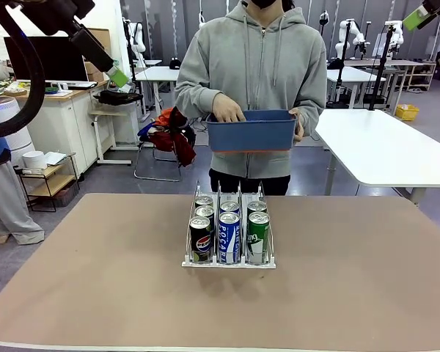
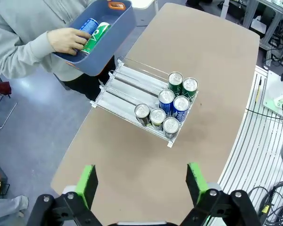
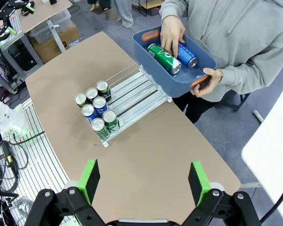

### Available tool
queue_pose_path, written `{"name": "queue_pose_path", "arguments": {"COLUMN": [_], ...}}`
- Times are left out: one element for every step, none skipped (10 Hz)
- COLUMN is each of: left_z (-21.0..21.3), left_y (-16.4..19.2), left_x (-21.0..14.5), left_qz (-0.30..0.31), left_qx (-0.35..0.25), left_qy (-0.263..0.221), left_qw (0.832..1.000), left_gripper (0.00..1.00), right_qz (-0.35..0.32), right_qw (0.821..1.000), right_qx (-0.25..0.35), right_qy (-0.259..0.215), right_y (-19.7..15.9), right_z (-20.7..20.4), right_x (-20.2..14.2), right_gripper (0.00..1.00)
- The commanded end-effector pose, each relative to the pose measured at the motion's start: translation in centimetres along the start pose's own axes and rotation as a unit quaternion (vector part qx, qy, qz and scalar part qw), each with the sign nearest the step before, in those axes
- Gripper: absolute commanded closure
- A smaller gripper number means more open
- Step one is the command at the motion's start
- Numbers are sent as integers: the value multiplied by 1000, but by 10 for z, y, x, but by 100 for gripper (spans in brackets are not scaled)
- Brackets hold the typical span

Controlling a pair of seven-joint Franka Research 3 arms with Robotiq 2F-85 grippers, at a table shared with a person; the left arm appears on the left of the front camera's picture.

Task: Fill the beverage cans into the dispenser.
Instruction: Pick up the Ionic drink handed by the human.

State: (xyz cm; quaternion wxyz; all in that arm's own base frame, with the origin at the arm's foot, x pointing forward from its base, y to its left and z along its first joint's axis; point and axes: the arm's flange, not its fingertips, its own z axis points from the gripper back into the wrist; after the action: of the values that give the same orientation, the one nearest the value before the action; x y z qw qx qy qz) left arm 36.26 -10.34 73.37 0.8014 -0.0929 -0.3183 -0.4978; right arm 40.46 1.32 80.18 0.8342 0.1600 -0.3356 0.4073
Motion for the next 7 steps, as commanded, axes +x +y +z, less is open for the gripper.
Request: {"name": "queue_pose_path", "arguments": {"left_z": [0,9,19,28,31,28,28], "left_y": [0,-2,-1,-7,-10,-8,-5], "left_x": [0,5,11,13,14,15,13], "left_qz": [0,19,31,37,39,44,27], "left_qx": [0,-5,-3,-5,-5,-4,7], "left_qy": [0,-4,-20,-23,-30,-19,-22], "left_qw": [1000,1000,999,999,999,999,999], "left_gripper": [0,0,0,0,0,0,0], "right_qz": [-2,-2,-2,-2,-2,-2,-2], "right_qw": [1000,1000,1000,1000,1000,1000,1000], "right_qx": [1,1,1,1,1,1,1], "right_qy": [0,0,0,0,0,0,0], "right_y": [1,1,1,1,1,1,1], "right_z": [0,0,0,0,0,0,0], "right_x": [-1,-1,-1,-1,-1,-1,-1], "right_gripper": [0,0,0,0,0,0,0]}}
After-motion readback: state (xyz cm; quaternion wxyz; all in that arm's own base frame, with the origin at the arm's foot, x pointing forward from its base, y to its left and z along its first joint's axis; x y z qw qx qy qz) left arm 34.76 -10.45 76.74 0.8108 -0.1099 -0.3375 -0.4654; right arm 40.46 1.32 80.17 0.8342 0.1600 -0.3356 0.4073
